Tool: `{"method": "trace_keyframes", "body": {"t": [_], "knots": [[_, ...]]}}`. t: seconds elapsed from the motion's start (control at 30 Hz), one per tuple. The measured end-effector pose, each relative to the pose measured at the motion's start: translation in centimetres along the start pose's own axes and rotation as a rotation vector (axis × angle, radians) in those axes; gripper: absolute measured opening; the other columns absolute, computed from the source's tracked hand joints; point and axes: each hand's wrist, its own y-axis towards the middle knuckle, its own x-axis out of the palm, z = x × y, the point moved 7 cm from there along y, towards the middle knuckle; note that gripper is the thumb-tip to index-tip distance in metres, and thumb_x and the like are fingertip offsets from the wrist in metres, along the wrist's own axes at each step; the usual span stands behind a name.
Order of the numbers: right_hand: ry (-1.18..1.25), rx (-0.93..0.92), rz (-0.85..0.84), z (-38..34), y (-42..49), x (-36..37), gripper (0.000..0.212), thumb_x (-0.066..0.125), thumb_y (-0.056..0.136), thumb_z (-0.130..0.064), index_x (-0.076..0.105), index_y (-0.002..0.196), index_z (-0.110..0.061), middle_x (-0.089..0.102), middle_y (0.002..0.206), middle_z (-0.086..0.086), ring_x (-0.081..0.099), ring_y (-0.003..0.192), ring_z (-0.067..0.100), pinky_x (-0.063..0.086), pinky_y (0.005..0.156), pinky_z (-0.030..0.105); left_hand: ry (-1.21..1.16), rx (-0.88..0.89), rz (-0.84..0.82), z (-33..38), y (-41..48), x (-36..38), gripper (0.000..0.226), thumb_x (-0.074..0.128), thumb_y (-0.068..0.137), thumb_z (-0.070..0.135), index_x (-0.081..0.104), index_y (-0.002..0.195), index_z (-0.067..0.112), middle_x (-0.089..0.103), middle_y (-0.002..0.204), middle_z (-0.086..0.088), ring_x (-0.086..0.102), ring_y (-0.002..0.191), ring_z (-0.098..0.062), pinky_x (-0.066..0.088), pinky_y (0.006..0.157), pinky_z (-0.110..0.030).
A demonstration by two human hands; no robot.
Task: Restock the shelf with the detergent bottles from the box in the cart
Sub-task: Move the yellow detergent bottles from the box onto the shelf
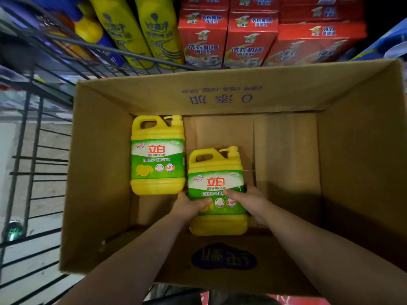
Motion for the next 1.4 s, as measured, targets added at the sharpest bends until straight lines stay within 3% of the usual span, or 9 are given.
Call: {"method": "trace_keyframes", "body": {"t": [0.1,0.27,0.33,0.5,0.57,0.77,0.93,1.17,1.4], "knots": [[0.068,-0.023,-0.019,-1.1,-2.0,-0.4,0.029,0.079,0.074,-0.028,0.056,0.092,-0.025,0.067,0.082,-0.005,0.067,0.072,0.008,0.054,0.055,0.024,-0.064,0.031,-0.107,0.9,-1.8,0.3,0.068,0.082,0.069,0.017,0.051,0.129,0.010,0.061,0.126,-0.013,0.062,0.108,-0.027,0.050,0.095,-0.043],[0.111,-0.083,-0.038,-4.1,-6.7,-0.7,0.041,0.075,0.077,-0.022,0.058,0.112,-0.012,0.070,0.093,0.005,0.069,0.076,0.013,0.054,0.053,0.022,-0.179,0.134,-0.173,2.9,-5.9,-0.1,0.024,0.078,0.075,0.016,0.062,0.091,0.024,0.070,0.083,0.008,0.067,0.063,-0.001,0.050,0.046,-0.016],[0.110,-0.115,-0.041,-5.5,-8.6,-0.6,0.044,0.074,0.078,-0.019,0.055,0.116,-0.006,0.070,0.100,0.010,0.069,0.080,0.017,0.055,0.055,0.023,-0.213,0.176,-0.153,3.9,-7.8,-0.7,0.030,0.078,0.074,0.017,0.062,0.099,0.022,0.071,0.087,0.005,0.070,0.071,-0.007,0.054,0.053,-0.022],[0.016,-0.269,-0.049,-10.3,-12.7,0.0,0.055,0.076,0.077,-0.021,0.054,0.124,-0.005,0.067,0.115,0.016,0.067,0.100,0.030,0.053,0.089,0.046,-0.250,0.264,-0.054,6.4,-12.2,-3.2,0.038,0.080,0.072,0.020,0.059,0.104,0.020,0.068,0.105,-0.003,0.064,0.099,-0.024,0.050,0.093,-0.042],[-0.016,-0.341,-0.045,-12.4,-14.2,0.6,0.057,0.078,0.075,-0.022,0.053,0.124,-0.008,0.067,0.115,0.014,0.067,0.098,0.028,0.054,0.089,0.044,-0.264,0.309,-0.020,7.4,-14.1,-4.5,0.043,0.080,0.072,0.023,0.057,0.108,0.019,0.067,0.110,-0.004,0.062,0.105,-0.025,0.048,0.098,-0.045],[-0.118,-0.561,-0.066,-18.3,-18.5,4.1,0.046,0.079,0.073,-0.026,0.058,0.111,-0.011,0.068,0.096,0.004,0.066,0.075,0.013,0.054,0.061,0.022,-0.415,0.471,0.048,9.3,-20.1,-9.3,0.032,0.074,0.077,0.010,0.064,0.108,0.009,0.074,0.093,-0.005,0.072,0.073,-0.016,0.055,0.053,-0.023],[-0.180,-0.704,-0.185,-22.0,-23.0,9.3,0.057,0.081,0.071,-0.026,0.057,0.119,-0.007,0.069,0.110,0.013,0.069,0.092,0.026,0.055,0.086,0.045,-0.494,0.601,0.189,9.1,-24.9,-15.0,0.039,0.075,0.075,0.012,0.062,0.112,0.009,0.072,0.102,-0.010,0.070,0.085,-0.021,0.057,0.062,-0.027],[-0.227,-0.826,-0.341,-23.5,-30.0,18.1,0.052,0.078,0.074,-0.020,0.057,0.120,-0.007,0.070,0.108,0.014,0.069,0.090,0.026,0.057,0.081,0.041,-0.566,0.671,0.353,4.8,-31.2,-22.8,0.055,0.082,0.065,0.028,0.055,0.112,0.021,0.070,0.108,-0.004,0.068,0.097,-0.023,0.054,0.088,-0.042],[-0.283,-0.945,-0.437,-20.7,-37.1,30.5,0.047,0.078,0.075,-0.020,0.059,0.116,-0.006,0.071,0.105,0.012,0.070,0.080,0.019,0.056,0.056,0.021,-0.629,0.774,0.458,-3.8,-37.1,-32.3,0.052,0.081,0.066,0.027,0.061,0.112,0.015,0.073,0.100,-0.003,0.071,0.087,-0.020,0.058,0.074,-0.035]]}}
